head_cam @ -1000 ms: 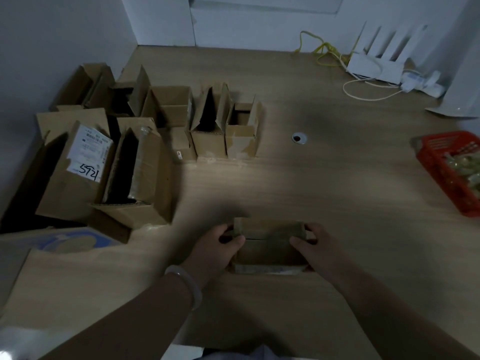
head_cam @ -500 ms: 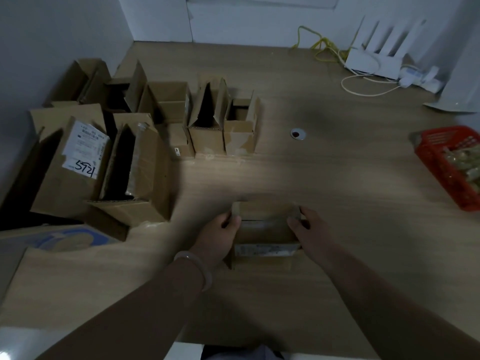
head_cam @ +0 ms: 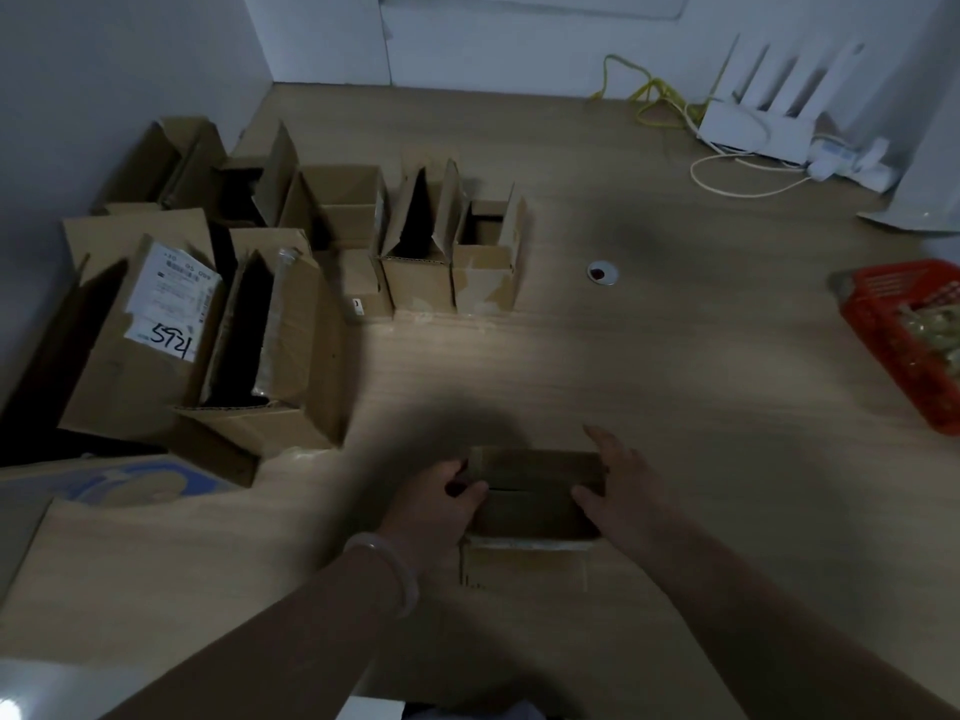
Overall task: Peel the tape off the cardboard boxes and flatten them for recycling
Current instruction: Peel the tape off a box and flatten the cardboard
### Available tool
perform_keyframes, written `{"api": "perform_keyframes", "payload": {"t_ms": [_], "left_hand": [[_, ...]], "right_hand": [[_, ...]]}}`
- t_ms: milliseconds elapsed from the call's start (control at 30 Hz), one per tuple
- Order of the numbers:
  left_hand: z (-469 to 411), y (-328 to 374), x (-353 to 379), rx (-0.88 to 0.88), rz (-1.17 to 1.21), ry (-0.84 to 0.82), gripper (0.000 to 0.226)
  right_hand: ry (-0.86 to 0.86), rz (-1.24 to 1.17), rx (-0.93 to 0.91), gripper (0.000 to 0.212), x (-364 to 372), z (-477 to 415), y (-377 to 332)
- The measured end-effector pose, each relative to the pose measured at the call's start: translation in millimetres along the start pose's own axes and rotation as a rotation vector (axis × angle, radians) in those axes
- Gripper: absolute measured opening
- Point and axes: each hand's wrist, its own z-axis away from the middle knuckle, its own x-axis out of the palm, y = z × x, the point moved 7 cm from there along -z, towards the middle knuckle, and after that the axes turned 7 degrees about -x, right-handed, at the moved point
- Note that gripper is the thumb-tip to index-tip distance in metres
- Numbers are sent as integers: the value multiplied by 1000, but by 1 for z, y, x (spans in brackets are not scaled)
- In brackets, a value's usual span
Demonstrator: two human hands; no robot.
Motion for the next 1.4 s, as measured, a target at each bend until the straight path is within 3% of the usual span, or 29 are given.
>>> {"api": "perform_keyframes", "payload": {"t_ms": [133, 200, 300, 400, 633, 933, 1067, 1400], "left_hand": [[0, 0, 2, -26, 105, 14, 36], [-3, -2, 2, -43, 205, 12, 42], [-6, -7, 2, -101, 390, -32, 44], [-8, -9, 1, -176, 621, -75, 17], [-24, 0, -5, -287, 730, -68, 11], [-19, -2, -21, 77, 273, 134, 17], [-7, 6, -27, 190, 214, 172, 19], [-1, -1, -32, 55, 365, 95, 8]], "right_hand": [[-65, 283, -379, 75, 21, 1, -47], [-111, 384, -464, 72, 36, 4, -58], [-104, 418, -462, 80, 40, 6, -54], [-85, 394, -462, 82, 40, 8, -50], [-73, 327, -457, 81, 40, 6, -53], [-108, 367, -472, 82, 41, 7, -56], [-82, 368, -444, 83, 41, 4, -55], [-62, 381, -459, 83, 40, 3, -56]]}}
